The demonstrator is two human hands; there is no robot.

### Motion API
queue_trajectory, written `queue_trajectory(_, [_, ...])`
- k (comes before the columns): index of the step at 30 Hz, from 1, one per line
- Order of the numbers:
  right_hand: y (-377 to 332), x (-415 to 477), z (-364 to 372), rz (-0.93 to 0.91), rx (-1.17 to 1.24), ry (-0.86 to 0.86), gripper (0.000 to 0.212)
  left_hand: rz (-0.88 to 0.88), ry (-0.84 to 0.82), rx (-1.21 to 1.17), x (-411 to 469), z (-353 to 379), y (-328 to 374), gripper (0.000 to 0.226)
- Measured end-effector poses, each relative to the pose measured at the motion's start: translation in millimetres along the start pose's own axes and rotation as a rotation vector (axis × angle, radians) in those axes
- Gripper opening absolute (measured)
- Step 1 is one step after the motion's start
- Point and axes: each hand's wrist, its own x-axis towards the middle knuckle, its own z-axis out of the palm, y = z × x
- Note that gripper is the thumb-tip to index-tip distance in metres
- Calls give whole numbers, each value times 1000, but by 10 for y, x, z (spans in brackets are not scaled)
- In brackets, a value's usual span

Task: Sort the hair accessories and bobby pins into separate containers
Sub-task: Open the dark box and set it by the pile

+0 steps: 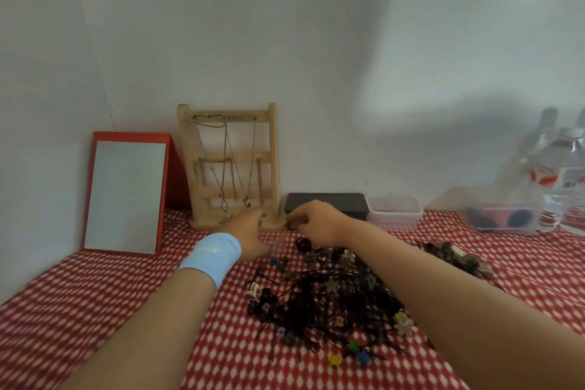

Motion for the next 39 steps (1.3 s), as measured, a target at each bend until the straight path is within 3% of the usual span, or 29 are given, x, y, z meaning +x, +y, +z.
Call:
queue_trajectory(4, [215, -50, -319, 13, -111, 235, 39, 122, 184, 44, 58, -176, 299, 59])
queue_trajectory(6, [388, -51, -446, 36, -279, 296, 39, 173, 215, 28, 209, -207, 438, 54])
queue_trajectory(9, [621, -16, -498, 25, -576, 244, 44, 206, 134, 93, 460, -160, 619, 46])
queue_trajectory(11, [724, 28, -463, -8, -653, 203, 42, 199, 71, 162, 615, -90, 692, 46])
queue_trajectory(15, [807, 107, -449, -63, -590, 161, 26, 218, 57, 324, 849, 36, 723, 47])
queue_trajectory(19, [843, 188, -509, -101, -692, 137, 21, 283, 112, 444, 934, 47, 748, 49])
queue_trajectory(23, [830, 225, -461, -139, -774, 85, 13, 339, 98, 520, 1001, 55, 762, 39])
queue_trajectory(28, [856, 224, -467, -158, -714, 144, 12, 368, 59, 588, 986, 27, 777, 24])
queue_trajectory(36, [905, 84, -617, -132, -552, 207, 19, 357, 24, 422, 919, -173, 731, 37])
queue_trajectory(39, [880, 62, -649, -122, -526, 232, 21, 404, 160, 401, 889, -148, 692, 37])
